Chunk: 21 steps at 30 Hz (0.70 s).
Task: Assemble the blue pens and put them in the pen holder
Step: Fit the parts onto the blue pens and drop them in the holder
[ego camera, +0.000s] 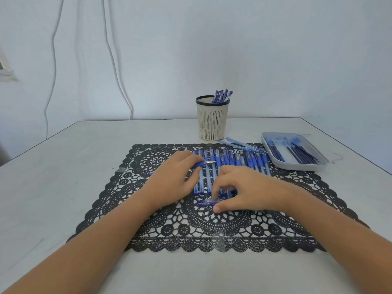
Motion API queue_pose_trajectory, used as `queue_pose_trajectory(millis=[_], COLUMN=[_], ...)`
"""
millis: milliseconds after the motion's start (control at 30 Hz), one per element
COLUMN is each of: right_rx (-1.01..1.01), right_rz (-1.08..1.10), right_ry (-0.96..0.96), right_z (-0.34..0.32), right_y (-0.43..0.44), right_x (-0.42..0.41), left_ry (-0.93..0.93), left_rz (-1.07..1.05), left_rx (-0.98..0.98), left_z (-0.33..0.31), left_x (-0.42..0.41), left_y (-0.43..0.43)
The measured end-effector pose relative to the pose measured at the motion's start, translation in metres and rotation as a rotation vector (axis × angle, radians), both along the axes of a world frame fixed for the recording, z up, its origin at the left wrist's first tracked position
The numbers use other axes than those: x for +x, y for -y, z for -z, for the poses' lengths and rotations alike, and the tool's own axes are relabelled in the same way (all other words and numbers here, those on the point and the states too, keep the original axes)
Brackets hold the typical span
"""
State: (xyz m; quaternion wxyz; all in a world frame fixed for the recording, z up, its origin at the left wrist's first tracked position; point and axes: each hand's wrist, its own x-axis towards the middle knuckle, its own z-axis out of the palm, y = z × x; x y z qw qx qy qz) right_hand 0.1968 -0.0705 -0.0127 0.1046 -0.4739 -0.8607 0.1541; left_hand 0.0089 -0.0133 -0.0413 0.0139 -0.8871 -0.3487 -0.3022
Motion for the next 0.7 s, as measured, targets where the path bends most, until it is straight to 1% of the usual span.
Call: queue_pose_trajectory(millis=[67, 133, 233, 333, 400, 500, 700], right_rx=[0.011, 0.026, 0.044, 0.084, 0.111, 0.107, 0.101], right_rz=[0.012, 0.060, 0.184, 0.323, 0.368, 0.362, 0.320], right_ry=[-0.011, -0.073, -0.164, -0.302, -0.365, -0.400, -0.409], right_z=[0.000, -0.003, -0.009, -0.011, -0.011, -0.008, -0.002], right_y=[0.000, 0.000, -0.002, -0.008, -0.011, -0.013, -0.016], right_x=[0.000, 0.003, 0.013, 0.023, 0.026, 0.026, 0.022], left_ry=[0.020, 0.024, -0.004, -0.004, -0.002, 0.003, 0.017], left_rz=[-0.010, -0.006, -0.007, -0.004, 0.015, 0.032, 0.066], left_rx=[-0.034, -0.036, -0.045, -0.044, -0.057, -0.071, -0.059], left_z=[-0.001, -0.001, -0.001, -0.002, -0.003, -0.004, -0.005], left_x=[0.000, -0.001, -0.001, -0.002, -0.002, -0.001, -0.001], left_y=[-0.001, -0.002, -0.003, -0.001, 0.000, 0.000, 0.002])
